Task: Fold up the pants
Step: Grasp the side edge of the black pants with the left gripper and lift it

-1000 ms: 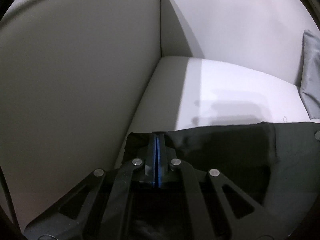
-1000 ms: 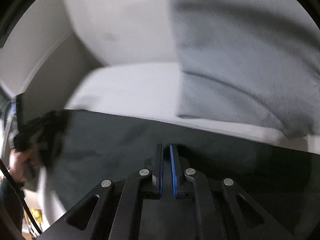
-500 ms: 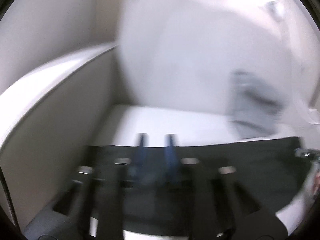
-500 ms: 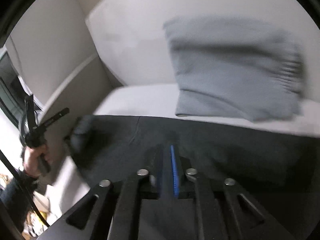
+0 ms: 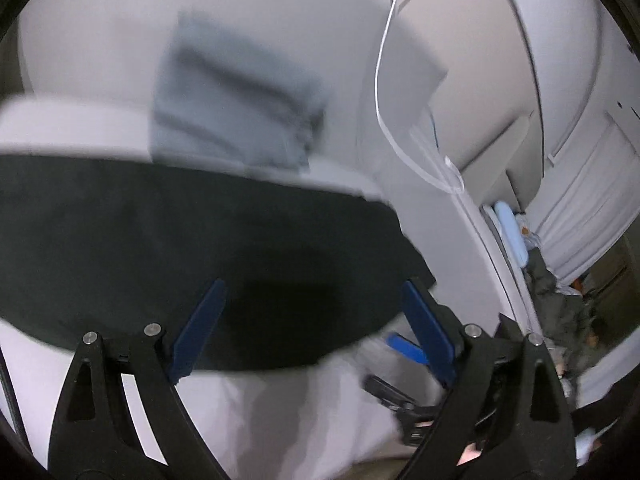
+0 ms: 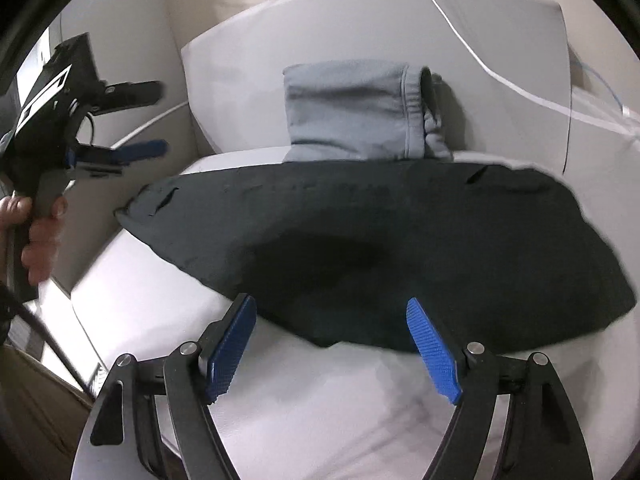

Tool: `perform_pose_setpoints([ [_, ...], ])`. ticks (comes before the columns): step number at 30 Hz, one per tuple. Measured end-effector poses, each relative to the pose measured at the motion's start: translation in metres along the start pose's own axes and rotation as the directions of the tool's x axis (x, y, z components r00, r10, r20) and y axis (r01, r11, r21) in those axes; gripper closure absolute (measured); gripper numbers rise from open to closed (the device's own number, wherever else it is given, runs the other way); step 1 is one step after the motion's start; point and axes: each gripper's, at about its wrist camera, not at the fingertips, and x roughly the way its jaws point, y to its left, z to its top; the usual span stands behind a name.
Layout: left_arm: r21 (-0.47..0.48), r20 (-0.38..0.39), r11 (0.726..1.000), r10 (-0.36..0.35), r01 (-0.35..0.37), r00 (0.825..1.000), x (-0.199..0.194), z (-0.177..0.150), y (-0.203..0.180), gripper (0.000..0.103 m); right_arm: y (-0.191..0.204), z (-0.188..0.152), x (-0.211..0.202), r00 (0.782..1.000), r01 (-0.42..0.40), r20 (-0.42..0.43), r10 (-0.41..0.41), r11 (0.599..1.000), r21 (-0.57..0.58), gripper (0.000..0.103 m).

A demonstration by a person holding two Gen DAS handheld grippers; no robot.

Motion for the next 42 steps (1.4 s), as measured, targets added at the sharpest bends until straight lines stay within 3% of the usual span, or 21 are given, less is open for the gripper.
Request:
perform_pose_setpoints([
  [3,-0.197,-0.088,0.980,-0.036,0.018,0.995,0.026,-0.029,0.009,0.015,0.004,-0.012,0.002,0.999,0.013,0.041,-0.012,0.999,-0.032,0.023],
  [4,-0.272,-0.099,0.961,-0.074,0.045,0.992,0.041,-0.034,0.023,0.015,0.007,-0.012,0.006,0.999,0.022,0.034,-0.021,0.998,-0.057,0.023],
  [5,-0.369,-0.100,0.926,-0.130,0.085,0.986,0.050,-0.046,0.035,0.015,0.010,-0.013,0.008,1.000,0.024,0.022,-0.022,0.995,-0.093,0.024],
  [7,-0.476,-0.119,0.872,-0.196,0.118,0.973,0.058,-0.062,0.053,0.020,0.019,-0.015,0.011,0.999,0.044,0.013,-0.042,0.983,-0.176,0.029],
  [9,-0.519,-0.151,0.847,-0.224,0.115,0.963,0.070,-0.076,0.059,0.029,0.026,-0.019,0.021,0.998,0.058,-0.012,-0.064,0.958,-0.280,0.037],
  [12,-0.545,-0.155,0.829,-0.250,0.128,0.956,0.084,-0.089,0.064,0.030,0.031,-0.028,0.037,0.996,0.035,-0.060,-0.060,0.935,-0.354,0.040],
  [16,-0.564,-0.176,0.804,-0.340,0.189,0.924,0.107,-0.093,0.071,0.030,0.027,-0.026,0.053,0.995,0.001,-0.095,-0.038,0.930,-0.367,0.043],
  [18,-0.570,-0.175,0.800,-0.340,0.186,0.924,0.095,-0.090,0.073,0.030,0.024,-0.023,0.064,0.990,0.001,-0.129,-0.052,0.929,-0.370,0.063],
  [23,-0.584,-0.195,0.785,-0.381,0.205,0.904,0.112,-0.089,0.076,0.030,0.012,-0.015,0.076,0.987,0.004,-0.149,-0.054,0.949,-0.315,0.077],
  [26,-0.575,-0.193,0.794,-0.364,0.196,0.911,0.121,-0.086,0.075,0.029,0.009,-0.015,0.075,0.990,0.033,-0.123,-0.072,0.954,-0.298,0.079],
  [29,-0.589,-0.185,0.785,-0.363,0.192,0.913,0.123,-0.083,0.078,0.029,0.005,-0.014,0.072,0.991,0.037,-0.111,-0.068,0.965,-0.260,0.079],
  [31,-0.582,-0.185,0.796,-0.329,0.167,0.926,0.122,-0.084,0.081,0.029,0.004,-0.011,0.073,0.992,0.039,-0.109,-0.068,0.966,-0.256,0.079],
  [33,-0.601,-0.154,0.784,-0.303,0.154,0.941,0.125,-0.084,0.083,0.030,0.004,-0.010,0.073,0.992,0.044,-0.105,-0.074,0.964,-0.263,0.079],
  [34,-0.605,-0.141,0.781,-0.295,0.154,0.945,0.125,-0.083,0.083,0.038,0.004,-0.010,0.073,0.992,0.045,-0.104,-0.075,0.964,-0.264,0.079],
  [35,-0.576,-0.137,0.808,-0.249,0.128,0.959,0.124,-0.078,0.082,0.055,0.005,-0.010,0.072,0.992,0.046,-0.103,-0.076,0.963,-0.266,0.079],
  [36,-0.542,-0.154,0.838,-0.182,0.071,0.971,0.123,-0.075,0.082,0.101,0.005,-0.010,0.072,0.992,0.045,-0.105,-0.076,0.962,-0.271,0.079],
  [37,-0.536,-0.156,0.843,-0.158,0.051,0.975,0.123,-0.073,0.085,0.103,0.007,-0.011,0.071,0.991,0.043,-0.108,-0.076,0.959,-0.280,0.079],
  [39,-0.596,-0.137,0.799,-0.199,0.080,0.970,0.126,-0.078,0.094,0.103,0.013,-0.014,0.068,0.992,0.041,-0.102,-0.077,0.948,-0.317,0.079],
  [42,-0.582,-0.135,0.809,-0.202,0.087,0.970,0.119,-0.077,0.087,0.103,0.023,-0.022,0.059,0.993,0.057,-0.073,-0.096,0.910,-0.411,0.076],
])
